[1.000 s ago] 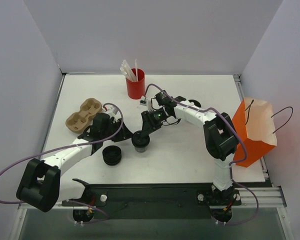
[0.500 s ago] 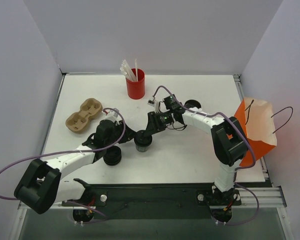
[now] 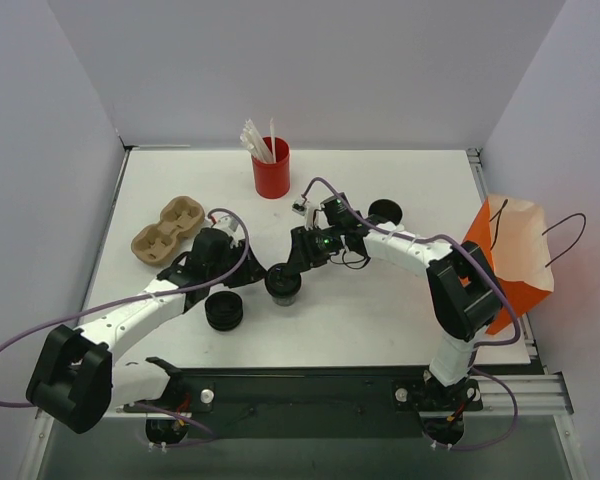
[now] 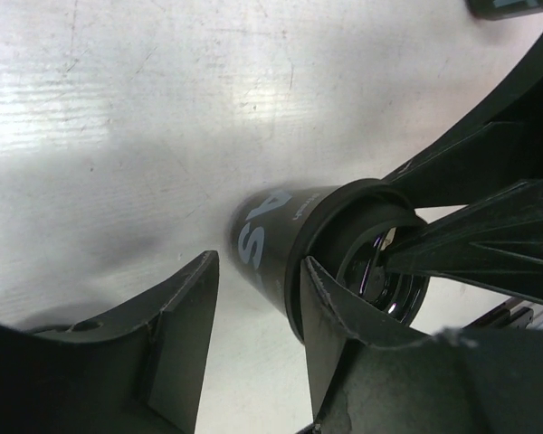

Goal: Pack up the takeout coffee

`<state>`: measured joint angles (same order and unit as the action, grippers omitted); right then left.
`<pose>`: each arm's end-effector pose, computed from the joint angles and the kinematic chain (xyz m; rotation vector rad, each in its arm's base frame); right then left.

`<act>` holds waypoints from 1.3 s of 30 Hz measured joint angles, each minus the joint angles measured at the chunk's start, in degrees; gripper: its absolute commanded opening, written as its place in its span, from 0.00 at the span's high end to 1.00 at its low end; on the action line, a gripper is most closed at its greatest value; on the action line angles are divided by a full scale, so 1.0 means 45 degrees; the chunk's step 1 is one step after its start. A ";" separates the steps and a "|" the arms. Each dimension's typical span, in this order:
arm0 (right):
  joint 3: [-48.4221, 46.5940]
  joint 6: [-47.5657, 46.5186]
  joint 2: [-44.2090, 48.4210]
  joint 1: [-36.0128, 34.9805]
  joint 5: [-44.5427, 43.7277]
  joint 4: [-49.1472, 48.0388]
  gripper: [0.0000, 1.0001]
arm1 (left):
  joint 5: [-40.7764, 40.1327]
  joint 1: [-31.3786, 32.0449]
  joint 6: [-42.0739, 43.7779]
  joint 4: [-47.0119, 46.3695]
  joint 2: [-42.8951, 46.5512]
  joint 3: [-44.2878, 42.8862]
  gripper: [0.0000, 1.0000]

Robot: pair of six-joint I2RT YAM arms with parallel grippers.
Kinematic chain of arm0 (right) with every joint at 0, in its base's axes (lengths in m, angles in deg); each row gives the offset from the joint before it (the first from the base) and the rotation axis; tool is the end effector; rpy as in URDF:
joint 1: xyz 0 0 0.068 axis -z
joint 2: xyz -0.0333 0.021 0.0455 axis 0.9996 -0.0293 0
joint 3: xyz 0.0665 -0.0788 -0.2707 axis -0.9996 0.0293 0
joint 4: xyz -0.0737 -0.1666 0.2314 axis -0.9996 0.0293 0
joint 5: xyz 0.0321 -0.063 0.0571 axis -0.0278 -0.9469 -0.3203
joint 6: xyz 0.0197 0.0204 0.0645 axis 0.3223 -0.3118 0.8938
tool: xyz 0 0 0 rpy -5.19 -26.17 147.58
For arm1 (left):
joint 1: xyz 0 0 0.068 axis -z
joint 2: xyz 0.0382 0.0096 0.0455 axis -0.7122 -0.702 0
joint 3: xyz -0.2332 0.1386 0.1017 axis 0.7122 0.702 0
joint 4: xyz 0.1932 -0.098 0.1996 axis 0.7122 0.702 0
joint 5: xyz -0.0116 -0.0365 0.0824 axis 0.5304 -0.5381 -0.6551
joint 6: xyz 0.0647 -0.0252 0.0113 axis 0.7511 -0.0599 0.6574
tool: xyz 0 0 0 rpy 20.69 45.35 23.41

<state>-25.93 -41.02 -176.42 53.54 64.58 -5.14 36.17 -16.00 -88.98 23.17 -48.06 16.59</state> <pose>0.3318 0.2803 0.2017 -0.8769 2.1384 1.3265 0.2501 -0.1485 0.1944 -0.1548 2.3559 -0.7579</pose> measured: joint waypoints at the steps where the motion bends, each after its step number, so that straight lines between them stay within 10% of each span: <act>1: 0.0000 0.0024 0.0019 -0.0034 -0.0073 0.0015 0.71 | 0.0160 -0.0131 0.0097 0.0321 0.0000 -0.0121 0.46; 26: 0.0860 0.1569 0.1093 -0.0248 -0.2025 -0.0175 0.71 | 0.1336 0.0865 0.0704 0.1622 0.1171 -0.0457 0.41; 39: -0.2147 -0.2603 -0.0714 -0.0092 -0.0214 0.3036 0.67 | 0.2361 -0.1054 0.1287 0.1904 0.1472 -0.0544 0.40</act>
<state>-35.59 -52.73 -179.63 53.12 63.62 8.52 46.79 -20.75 -83.19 31.74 -41.43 14.15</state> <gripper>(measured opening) 0.360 0.584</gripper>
